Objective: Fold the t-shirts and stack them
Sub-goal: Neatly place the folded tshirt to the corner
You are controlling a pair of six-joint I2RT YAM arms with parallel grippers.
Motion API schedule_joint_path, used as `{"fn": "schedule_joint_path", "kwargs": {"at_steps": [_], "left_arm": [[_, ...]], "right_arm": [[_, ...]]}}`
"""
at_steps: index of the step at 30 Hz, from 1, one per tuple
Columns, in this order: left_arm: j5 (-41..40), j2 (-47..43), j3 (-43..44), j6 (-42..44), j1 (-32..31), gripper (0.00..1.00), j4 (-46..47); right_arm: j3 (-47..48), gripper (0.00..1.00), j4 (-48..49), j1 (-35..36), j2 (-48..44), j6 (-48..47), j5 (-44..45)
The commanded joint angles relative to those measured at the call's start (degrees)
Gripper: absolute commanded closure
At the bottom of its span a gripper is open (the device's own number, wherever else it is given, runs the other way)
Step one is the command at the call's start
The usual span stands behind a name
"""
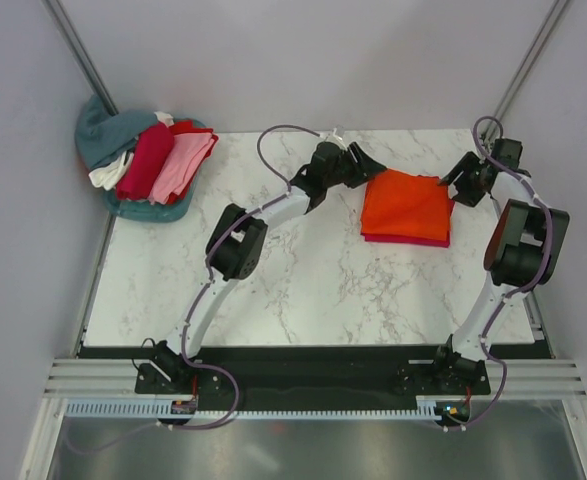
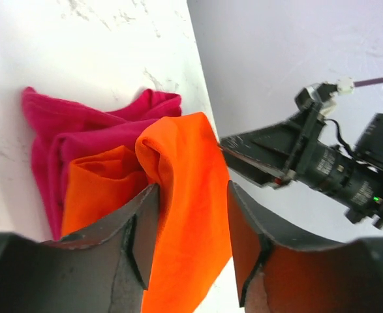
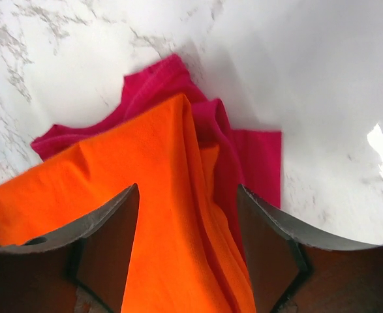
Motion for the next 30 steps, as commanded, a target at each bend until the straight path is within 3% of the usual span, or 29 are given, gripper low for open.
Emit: {"fn": "schedule_joint_path", "kwargs": {"at_steps": [1, 9, 13, 18, 26, 28, 30], "left_arm": [[-1.5, -4.37, -4.77, 3.69, 0.54, 0.45, -2.06], [-5.81, -18.26, -24.21, 8.26, 0.54, 0.39, -3.12], [-3.97, -23.01, -31.33, 7.82, 0.27, 0.4, -2.06], [-0.9, -23.99, -33.63, 7.47, -0.6, 0.43, -1.18], [-0.71, -22.67, -33.9, 7.12, -1.57, 0.45, -1.27], [-0.54, -22.06, -33.98, 6.77, -1.75, 0.46, -1.27], [-0.45, -21.44, -33.99, 6.59, -2.1, 0.48, -1.27]], "right_arm": [[-3.84, 0.32, -0.04, 0.33, -7.11, -1.23, 3.5], [-14.39, 0.35, -2.58, 2.43, -19.33, -3.69, 10.45], [-18.52, 0.37, -3.29, 3.93, -22.41, -4.57, 13.26], [-23.18, 0.5, -3.12, 4.98, -23.82, -5.1, 14.32], [-26.79, 0.54, -2.24, 5.43, -24.79, -5.18, 16.78], [-26.88, 0.6, -2.06, 5.51, -24.35, -5.18, 16.61], [-27.05, 0.72, -1.88, 5.69, -24.0, -5.1, 16.61]]}}
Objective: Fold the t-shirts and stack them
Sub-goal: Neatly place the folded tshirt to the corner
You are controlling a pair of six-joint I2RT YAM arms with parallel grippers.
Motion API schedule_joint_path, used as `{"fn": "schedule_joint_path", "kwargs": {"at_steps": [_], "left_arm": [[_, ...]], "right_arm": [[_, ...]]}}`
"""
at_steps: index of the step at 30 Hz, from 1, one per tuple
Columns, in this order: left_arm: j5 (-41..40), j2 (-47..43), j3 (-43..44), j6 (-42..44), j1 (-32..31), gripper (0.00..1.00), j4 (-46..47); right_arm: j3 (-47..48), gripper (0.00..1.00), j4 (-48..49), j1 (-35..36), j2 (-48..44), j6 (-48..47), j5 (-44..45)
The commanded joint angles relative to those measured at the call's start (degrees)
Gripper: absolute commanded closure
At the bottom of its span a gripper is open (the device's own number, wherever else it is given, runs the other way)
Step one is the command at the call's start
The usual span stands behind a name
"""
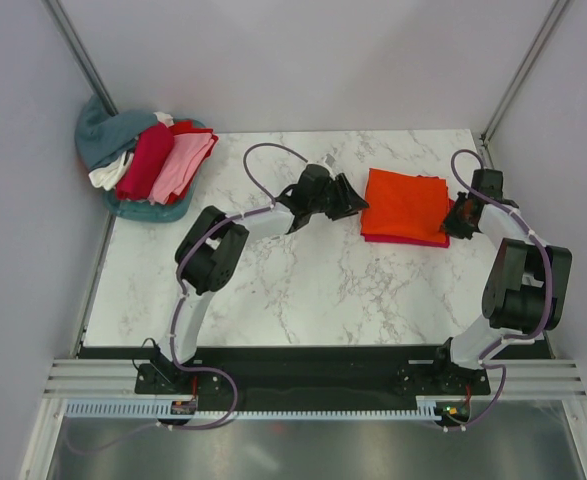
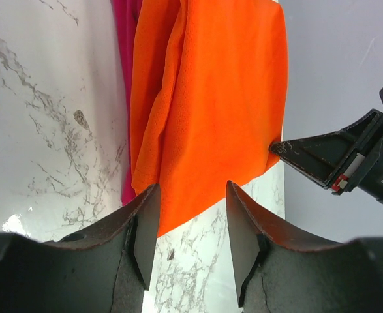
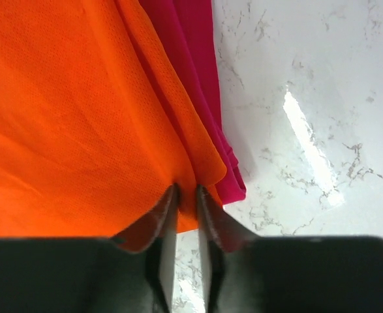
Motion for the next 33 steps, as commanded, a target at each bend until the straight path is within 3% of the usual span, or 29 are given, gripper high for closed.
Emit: {"fn": "schedule_joint_path", "kwargs": {"at_steps": [1, 3, 6, 26, 30, 33], "left_arm": [[0.71, 0.2, -0.33, 1.45, -0.7, 0.49, 1.62], [0.62, 0.55, -0.33, 1.45, -0.88, 0.49, 1.61], [0.27, 0.99, -0.33, 1.63, -0.88, 0.5, 1.35], [0.27, 3.98, 1.25, 2.95, -2.63, 0.49, -3.57], [1.41, 4.86, 2.75, 2.69, -3.07, 0.57, -3.57], [1.5, 4.77, 2.49, 2.77, -3.07, 0.8, -3.57]], "right_arm": [[-0.48, 0.78, 1.15, 0.4, -1.6, -0.29, 1.7], [-0.56, 0.92, 1.07, 0.4, -2.3, -0.2, 2.49], [-0.39, 1.0, 0.98, 0.4, -3.35, -0.2, 3.55], [1.02, 1.0, -0.25, 0.4, -2.39, -0.29, 3.29], [1.11, 1.0, -0.25, 0.4, -2.48, -0.29, 3.2], [0.93, 1.0, -0.16, 0.4, -2.65, -0.2, 3.11]]}}
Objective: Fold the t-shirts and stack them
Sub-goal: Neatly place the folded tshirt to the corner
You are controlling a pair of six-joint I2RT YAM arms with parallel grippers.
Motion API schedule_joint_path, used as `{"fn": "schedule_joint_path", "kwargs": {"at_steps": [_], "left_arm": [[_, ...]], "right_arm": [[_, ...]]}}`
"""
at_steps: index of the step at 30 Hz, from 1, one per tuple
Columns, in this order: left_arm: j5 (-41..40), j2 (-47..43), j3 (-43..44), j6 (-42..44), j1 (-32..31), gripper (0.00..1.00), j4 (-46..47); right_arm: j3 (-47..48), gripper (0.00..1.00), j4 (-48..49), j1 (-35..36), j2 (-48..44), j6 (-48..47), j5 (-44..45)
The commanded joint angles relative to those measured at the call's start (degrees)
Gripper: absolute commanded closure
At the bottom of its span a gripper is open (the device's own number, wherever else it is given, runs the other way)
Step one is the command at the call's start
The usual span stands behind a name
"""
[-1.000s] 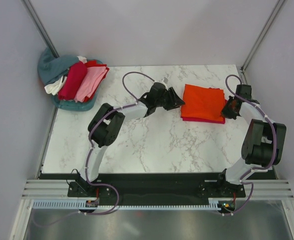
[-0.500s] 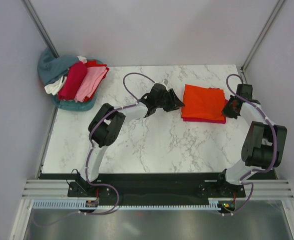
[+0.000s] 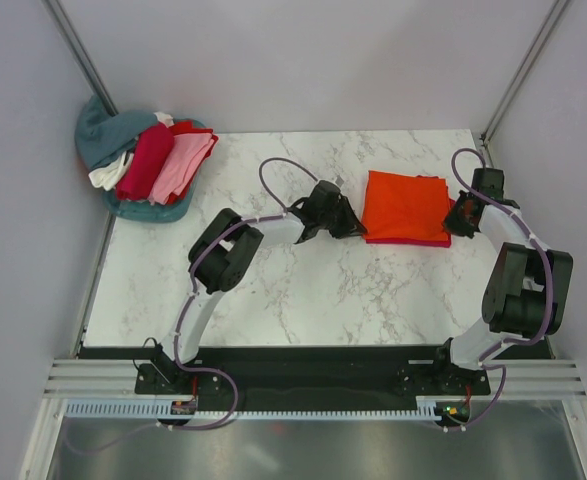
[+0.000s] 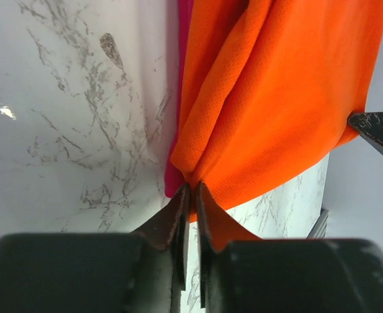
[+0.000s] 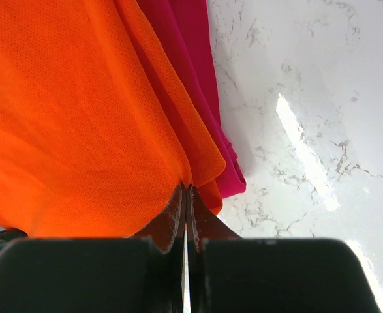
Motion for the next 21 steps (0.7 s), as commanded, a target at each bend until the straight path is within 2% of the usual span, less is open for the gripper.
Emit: {"fn": "schedule_joint_path", "kwargs": {"at_steps": [1, 5, 12, 15, 21], "left_arm": [[1.17, -0.71, 2.01, 2.27, -0.19, 0.9, 0.41], [0.82, -2.82, 1.21, 2.71, -0.19, 0.96, 0.41], [0.38, -5.81, 1.3, 3.68, -0.19, 0.94, -1.17], [0.99, -6.25, 1.39, 3.42, -0.36, 0.98, -1.44], [1.79, -6.87, 1.21, 2.1, -1.07, 0.98, -1.53]], "right_arm": [[1.1, 1.0, -0.19, -0.06, -1.38, -0.44, 1.3], [1.63, 1.0, -0.71, -0.06, -2.35, -0.35, 1.65], [3.13, 1.0, -2.38, -0.23, -3.14, -0.53, 1.74], [3.04, 1.0, -2.38, -0.32, -3.14, -0.53, 1.74], [3.65, 1.0, -2.91, -0.5, -3.32, -0.53, 1.74]]}}
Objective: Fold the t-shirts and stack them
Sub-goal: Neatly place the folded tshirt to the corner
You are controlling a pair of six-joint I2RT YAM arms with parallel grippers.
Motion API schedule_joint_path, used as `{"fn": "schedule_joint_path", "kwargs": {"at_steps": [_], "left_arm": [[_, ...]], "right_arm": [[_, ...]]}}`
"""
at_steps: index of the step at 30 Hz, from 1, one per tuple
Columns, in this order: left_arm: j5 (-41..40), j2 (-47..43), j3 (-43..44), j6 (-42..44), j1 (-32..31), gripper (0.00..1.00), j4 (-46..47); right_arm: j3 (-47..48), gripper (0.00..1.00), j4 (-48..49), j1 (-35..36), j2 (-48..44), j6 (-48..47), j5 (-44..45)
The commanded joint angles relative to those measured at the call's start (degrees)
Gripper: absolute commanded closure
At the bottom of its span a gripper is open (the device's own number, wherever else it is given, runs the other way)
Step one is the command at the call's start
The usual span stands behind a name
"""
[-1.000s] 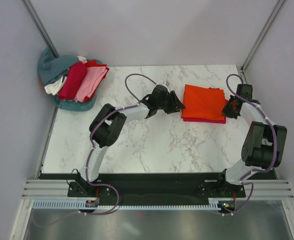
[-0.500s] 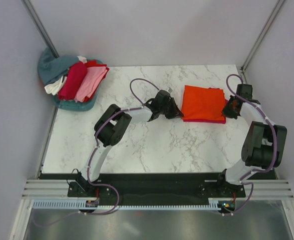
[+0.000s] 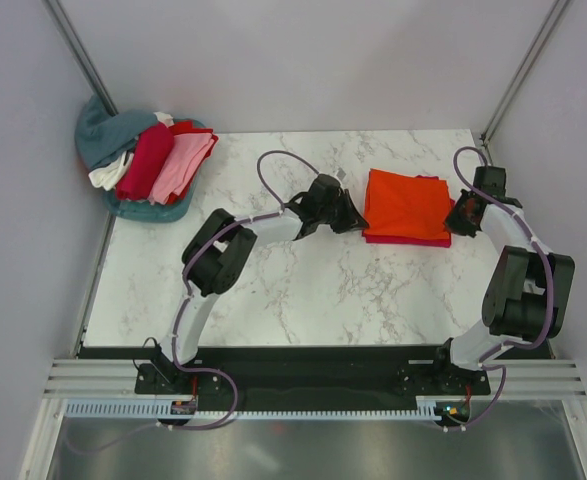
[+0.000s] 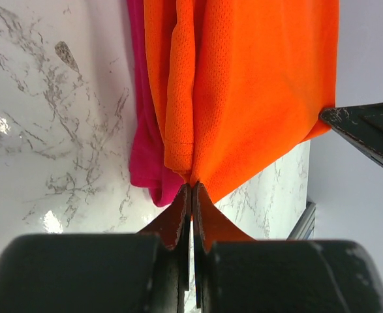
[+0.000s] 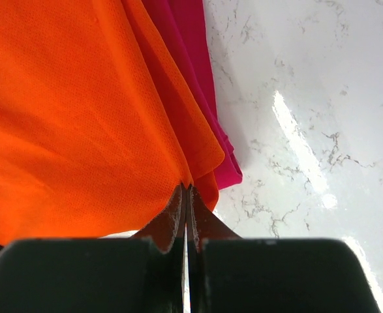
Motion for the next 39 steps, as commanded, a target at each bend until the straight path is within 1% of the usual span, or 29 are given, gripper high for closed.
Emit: {"fn": "schedule_joint_path", "kwargs": {"at_steps": [1, 6, 12, 13, 14, 15, 16, 17, 18, 21, 22, 24, 25, 26, 28, 31, 32, 33, 34, 35, 37, 38, 39], "left_arm": [[1.22, -3.55, 1.06, 0.76, -0.94, 0.98, -0.28], [1.48, -4.25, 0.97, -0.2, -1.82, 0.98, -0.28], [1.4, -4.78, 0.45, -0.29, -2.43, 0.98, -0.28], [1.31, -4.78, 0.36, -0.29, -2.43, 0.98, -0.37], [1.05, -4.6, 0.01, -0.47, -2.43, 0.96, -0.37], [0.96, -4.78, -0.17, -0.56, -2.43, 0.86, -0.37], [0.69, -4.86, -0.43, -0.64, -2.52, 0.8, -0.54], [-0.18, -5.39, -0.78, -0.65, -2.52, 0.72, -0.54], [-0.88, -5.91, -1.83, -0.38, -2.52, 0.63, -0.63], [-3.43, -9.34, -3.86, 1.8, -2.69, 0.57, -1.42], [-4.22, -10.3, -4.21, 2.51, -2.61, 0.56, -2.12], [-6.42, -13.47, -5.52, 4.88, -2.61, 0.55, -4.4], [-7.12, -14.52, -6.23, 5.5, -2.61, 0.55, -4.93], [-8.26, -17.23, -7.89, 6.2, -2.43, 0.55, -5.55], [-8.8, -19.88, -9.92, 8.05, -2.17, 0.55, -5.9], [-8.98, -25.42, -14.57, 9.72, -0.85, 0.55, -6.78], [-9.06, -26.65, -17.46, 10.16, 0.11, 0.55, -6.78], [-9.15, -29.79, -18.96, 11.04, 0.64, 0.55, -6.87], [-9.5, -31.13, -20.46, 11.48, 1.08, 0.55, -6.87], [-10.11, -32.71, -23.52, 11.83, 2.21, 0.55, -6.87], [-10.56, -36.84, -26.52, 12.8, 3.45, 0.55, -6.87], [-10.56, -37.99, -29.24, 12.98, 4.85, 0.55, -6.87], [-10.3, -40.09, -30.48, 12.98, 5.56, 0.56, -6.87]], "right_arm": [[2.93, 1.0, -0.94, -0.63, -2.12, -0.33, 2.47], [4.07, 1.0, -1.74, -1.95, -2.12, -0.51, 2.66], [3.2, 1.0, -1.65, -2.12, -1.33, -0.59, 2.66], [2.85, 0.97, -1.65, -2.21, -1.06, -0.59, 2.49], [2.67, 0.88, -1.47, -2.13, -0.98, -0.59, 2.14], [2.5, 0.67, -1.3, -2.12, -1.06, -0.59, 2.13], [1.8, 0.41, -1.12, -2.12, -1.76, -0.25, 2.31], [1.44, 0.4, -0.86, -2.12, -2.46, -0.24, 3.18], [1.44, 0.39, -0.68, -2.12, -2.99, -0.24, 3.45], [2.14, 0.41, -0.94, -2.12, -5.01, -0.33, 3.37], [2.32, 0.45, -1.12, -2.12, -6.06, -0.33, 2.84], [2.14, 0.48, -1.03, -1.69, -7.3, -0.07, 0.39], [2.14, 0.52, -1.03, -1.42, -8.17, -0.07, -0.23], [2.06, 0.53, -1.03, -0.46, -8.53, 0.11, -1.02], [1.27, 0.56, -0.95, 1.12, -9.93, 0.46, -2.43], [-0.57, 0.58, 0.63, 6.47, -11.43, 1.25, -4.8], [-1.02, 0.58, 0.99, 8.23, -11.69, 1.69, -4.64], [-1.46, 0.58, 2.21, 11.99, -11.87, 2.56, -4.37], [-2.42, 0.59, 3.18, 13.94, -11.79, 3.09, -3.76], [-2.52, 0.59, 3.88, 17.87, -11.35, 3.45, -3.23], [-1.38, 0.62, 4.77, 21.33, -8.9, 3.71, -1.48], [-0.68, 0.63, 4.85, 24.39, -7.67, 3.8, 1.23], [1.16, 0.65, 4.86, 25.64, -6.35, 3.71, 1.34]]}}
